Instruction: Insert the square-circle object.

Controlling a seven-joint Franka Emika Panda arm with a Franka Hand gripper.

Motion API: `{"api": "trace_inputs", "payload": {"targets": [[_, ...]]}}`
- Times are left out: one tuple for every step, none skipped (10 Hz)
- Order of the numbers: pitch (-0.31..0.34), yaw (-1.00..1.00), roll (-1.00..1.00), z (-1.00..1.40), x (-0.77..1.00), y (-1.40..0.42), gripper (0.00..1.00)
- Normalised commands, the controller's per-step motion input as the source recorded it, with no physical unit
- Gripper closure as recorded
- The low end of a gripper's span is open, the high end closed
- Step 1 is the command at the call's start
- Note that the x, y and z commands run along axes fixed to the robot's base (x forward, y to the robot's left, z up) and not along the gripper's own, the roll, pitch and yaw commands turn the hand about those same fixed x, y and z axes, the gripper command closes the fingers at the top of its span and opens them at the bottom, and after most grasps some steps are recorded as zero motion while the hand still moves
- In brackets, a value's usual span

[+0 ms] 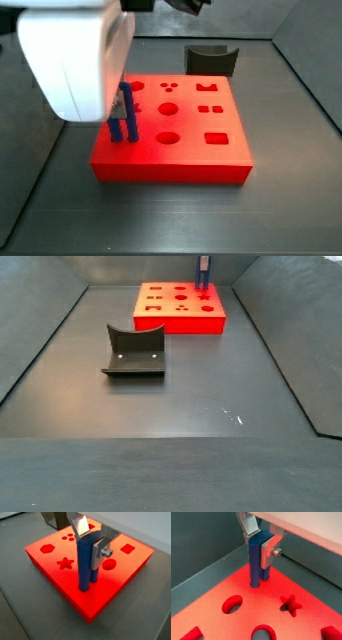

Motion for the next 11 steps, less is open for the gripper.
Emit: {"api": "trace_inputs", "payload": {"targets": [[0.01, 0.01, 0.13, -0.23, 0.05, 0.0, 1.0], [0.0, 0.0, 0.13, -0.38, 0.0, -0.02, 1.0], [0.0, 0.0, 0.06, -0.63, 0.0, 0.0, 1.0], [0.0, 0.0, 0.06, -0.7, -0.02, -0.02, 1.0], [0.0, 0.0, 0.02, -0.69, -0.03, -0.03, 1.0], [0.0, 0.0, 0.0, -0.66, 0.0, -0.04, 1.0], [0.0, 0.0, 0.0, -0.69, 0.0, -0.02, 1.0], [-0.02, 0.0, -0.04, -0.77, 0.0, -0.01, 1.0], [-0.091, 0.0, -0.05, -0.86, 0.0, -0.03, 1.0], [-0.153, 0.0, -0.02, -0.93, 0.0, -0.05, 1.0], [-0.167, 0.0, 0.0, -0.94, 0.0, -0.04, 1.0]]}}
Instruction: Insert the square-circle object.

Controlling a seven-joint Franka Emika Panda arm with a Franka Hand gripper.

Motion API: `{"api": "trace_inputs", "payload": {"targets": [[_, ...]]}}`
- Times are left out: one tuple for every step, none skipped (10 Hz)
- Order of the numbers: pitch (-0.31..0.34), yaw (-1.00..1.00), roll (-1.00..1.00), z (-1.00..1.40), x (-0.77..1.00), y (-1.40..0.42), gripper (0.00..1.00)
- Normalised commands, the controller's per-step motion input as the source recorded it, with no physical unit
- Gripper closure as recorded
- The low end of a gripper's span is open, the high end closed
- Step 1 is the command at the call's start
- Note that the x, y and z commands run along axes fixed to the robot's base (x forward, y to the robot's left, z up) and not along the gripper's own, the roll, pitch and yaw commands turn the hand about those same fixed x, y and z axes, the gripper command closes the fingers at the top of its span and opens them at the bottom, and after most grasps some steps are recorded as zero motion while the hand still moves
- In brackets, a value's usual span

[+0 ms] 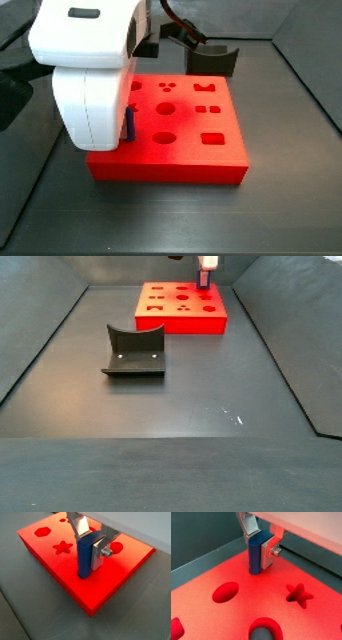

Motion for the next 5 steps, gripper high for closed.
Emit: {"api": "trace_inputs", "payload": {"targets": [[-0.131, 0.0, 0.0, -1.0, 0.0, -0.02, 1.0], [-0.066, 0.0, 0.04, -0.9, 0.0, 0.0, 1.0], [-0.036, 0.0, 0.1, -0.73, 0.0, -0.01, 1.0], [0.0, 0.0, 0.09, -0.21, 0.0, 0.0, 1.0], [0.0, 0.0, 0.0, 0.0, 0.0, 0.0, 1.0]]}}
